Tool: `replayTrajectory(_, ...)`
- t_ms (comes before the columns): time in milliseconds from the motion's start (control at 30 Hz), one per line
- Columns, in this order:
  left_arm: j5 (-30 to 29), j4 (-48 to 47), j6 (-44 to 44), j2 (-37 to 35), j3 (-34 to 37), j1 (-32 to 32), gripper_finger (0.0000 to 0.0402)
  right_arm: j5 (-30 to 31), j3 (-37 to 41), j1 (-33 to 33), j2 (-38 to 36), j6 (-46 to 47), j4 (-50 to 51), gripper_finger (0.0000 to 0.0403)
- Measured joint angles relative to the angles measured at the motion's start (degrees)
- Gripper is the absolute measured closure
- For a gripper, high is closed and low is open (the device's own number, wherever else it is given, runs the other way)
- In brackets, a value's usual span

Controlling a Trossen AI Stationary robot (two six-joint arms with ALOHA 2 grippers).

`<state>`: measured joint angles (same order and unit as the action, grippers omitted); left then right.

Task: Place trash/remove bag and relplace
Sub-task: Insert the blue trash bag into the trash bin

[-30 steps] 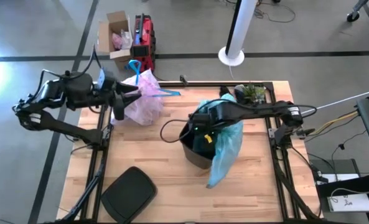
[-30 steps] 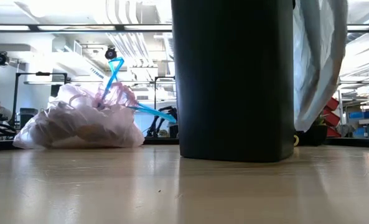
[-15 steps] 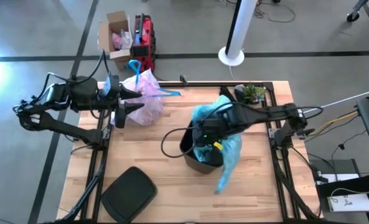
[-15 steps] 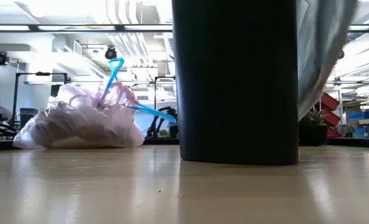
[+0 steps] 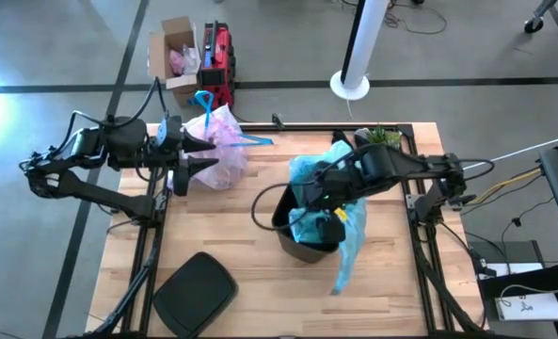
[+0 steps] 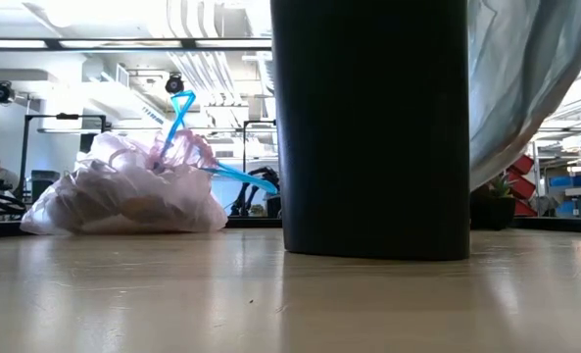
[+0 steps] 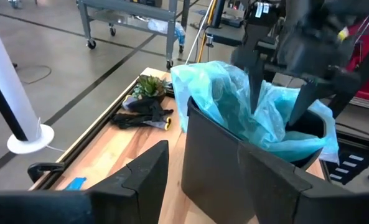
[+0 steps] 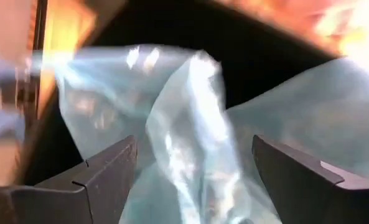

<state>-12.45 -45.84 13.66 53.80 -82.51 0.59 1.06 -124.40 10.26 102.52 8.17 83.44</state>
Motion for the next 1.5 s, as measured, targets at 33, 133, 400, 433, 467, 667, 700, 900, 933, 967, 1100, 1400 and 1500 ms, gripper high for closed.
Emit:
replayTrajectory(33,0.0,0.1,0.2,0.0,0.1,0.1,0.0224,1.2,-1.5,0.0,0.0,2.2,0.0,0.0097)
replayTrajectory(133,0.0,0.9,0.2,0.3,0.1,0.2,0.0226,5.5,-5.3,-0.5,-0.2,7.4,-1.7,0.01)
replayTrajectory(400,0.0,8.0,-2.1,2.1,0.2,0.8,0.0217,22.7,-0.1,-0.6,0.7,2.5,-2.6,0.0217)
replayTrajectory(433,0.0,8.5,-2.3,2.3,0.2,0.8,0.0216,23.0,1.0,-0.6,0.9,2.5,-2.2,0.0243)
replayTrajectory(467,0.0,8.7,-2.3,2.5,0.2,0.9,0.0214,22.9,2.1,-0.6,1.0,2.4,-2.0,0.0271)
replayTrajectory(667,0.0,9.4,-2.7,2.9,0.2,0.9,0.0213,23.0,8.5,-0.4,0.8,2.7,-3.0,0.039)
replayTrajectory(700,0.0,9.4,-2.7,2.9,0.2,0.9,0.0215,23.0,9.6,-0.6,0.8,2.7,-3.5,0.0387)
replayTrajectory(900,-0.4,10.4,-4.3,3.1,0.2,0.8,0.0213,21.6,17.4,-1.5,0.8,1.1,-6.1,0.04)
replayTrajectory(933,-0.4,10.6,-4.4,3.1,0.2,0.8,0.0211,20.1,18.9,-1.5,0.8,0.4,-6.9,0.04)
replayTrajectory(967,-0.5,10.7,-4.4,3.1,0.2,0.8,0.021,18.9,20.4,-1.4,0.8,-0.4,-7.7,0.0399)
replayTrajectory(1100,-0.5,10.8,-4.4,3.0,0.2,0.8,0.0203,14.3,25.8,-1.1,0.8,-0.3,-9.7,0.0402)
replayTrajectory(1400,-0.5,10.8,-4.4,2.9,0.2,0.8,0.0199,6.7,26.8,0.6,0.8,-6.2,-12.6,0.0402)
replayTrajectory(1500,-0.5,10.8,-4.4,2.9,0.2,0.8,0.0201,6.3,23.3,1.4,0.5,-9.1,-12.1,0.0402)
